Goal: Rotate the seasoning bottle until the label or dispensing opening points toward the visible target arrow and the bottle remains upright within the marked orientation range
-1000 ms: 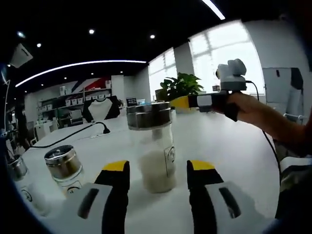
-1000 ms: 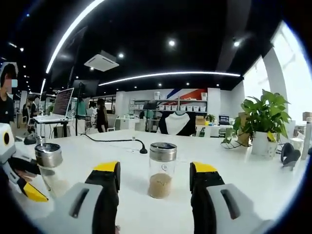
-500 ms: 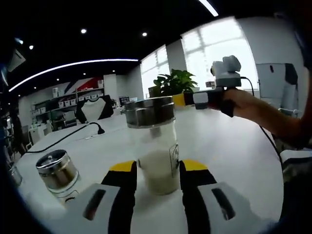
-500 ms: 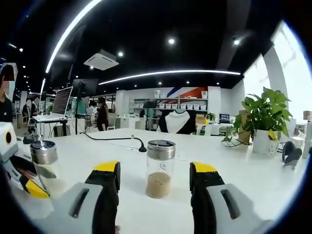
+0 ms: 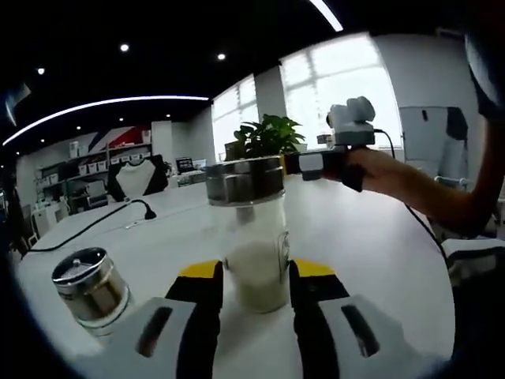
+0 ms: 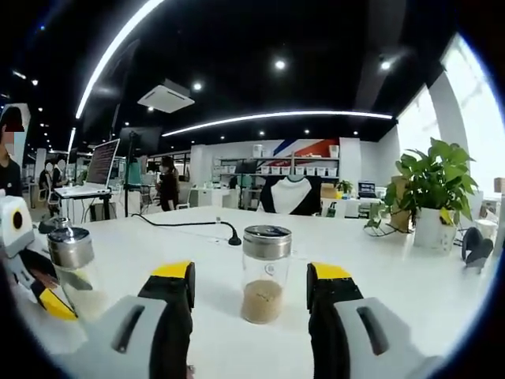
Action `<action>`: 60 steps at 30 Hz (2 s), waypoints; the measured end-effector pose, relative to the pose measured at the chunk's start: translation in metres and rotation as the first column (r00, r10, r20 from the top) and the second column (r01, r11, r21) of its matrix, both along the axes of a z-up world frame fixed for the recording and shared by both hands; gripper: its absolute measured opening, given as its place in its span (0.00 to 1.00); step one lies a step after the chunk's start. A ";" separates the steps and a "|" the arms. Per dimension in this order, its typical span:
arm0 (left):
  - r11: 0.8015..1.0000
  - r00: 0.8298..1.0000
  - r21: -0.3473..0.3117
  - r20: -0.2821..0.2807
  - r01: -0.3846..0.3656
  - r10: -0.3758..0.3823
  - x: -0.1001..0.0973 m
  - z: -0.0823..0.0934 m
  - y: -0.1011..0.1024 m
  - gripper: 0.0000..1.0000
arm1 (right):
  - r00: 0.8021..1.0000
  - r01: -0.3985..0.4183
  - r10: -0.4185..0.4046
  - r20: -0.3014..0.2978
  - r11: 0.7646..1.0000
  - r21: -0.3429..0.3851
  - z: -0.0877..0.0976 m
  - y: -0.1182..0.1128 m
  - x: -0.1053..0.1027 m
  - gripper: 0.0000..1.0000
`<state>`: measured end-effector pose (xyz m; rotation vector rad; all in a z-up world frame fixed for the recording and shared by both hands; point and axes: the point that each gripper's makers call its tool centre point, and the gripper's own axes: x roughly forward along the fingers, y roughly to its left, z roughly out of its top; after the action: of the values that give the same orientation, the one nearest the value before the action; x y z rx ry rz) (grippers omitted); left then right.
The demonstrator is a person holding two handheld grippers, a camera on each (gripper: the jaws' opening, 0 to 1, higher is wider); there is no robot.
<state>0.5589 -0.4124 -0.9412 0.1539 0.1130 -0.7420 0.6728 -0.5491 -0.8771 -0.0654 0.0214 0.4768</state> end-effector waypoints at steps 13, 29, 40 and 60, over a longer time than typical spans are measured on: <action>0.999 1.000 0.040 -0.016 0.017 -0.016 0.001 -0.007 -0.001 0.41 | 0.999 -0.035 0.034 -0.023 0.999 -0.007 -0.007 0.019 0.015 0.57; 0.999 1.000 -0.037 -0.026 -0.015 0.014 -0.011 0.003 0.003 0.56 | 0.999 0.014 -0.014 -0.044 1.000 -0.001 -0.013 0.014 0.054 0.57; 0.999 0.999 -0.042 -0.043 0.018 -0.020 -0.019 0.001 -0.008 0.70 | 0.998 0.030 -0.030 -0.057 1.000 0.004 -0.014 0.012 0.072 0.57; 0.999 1.000 -0.036 -0.029 0.007 -0.008 -0.023 0.005 -0.005 0.73 | 1.000 0.014 -0.015 -0.013 0.998 -0.058 -0.012 0.018 0.084 0.43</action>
<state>0.5361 -0.4172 -0.9363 0.1094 0.1268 -0.7533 0.7564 -0.5311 -0.8893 -0.1184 0.0490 0.4618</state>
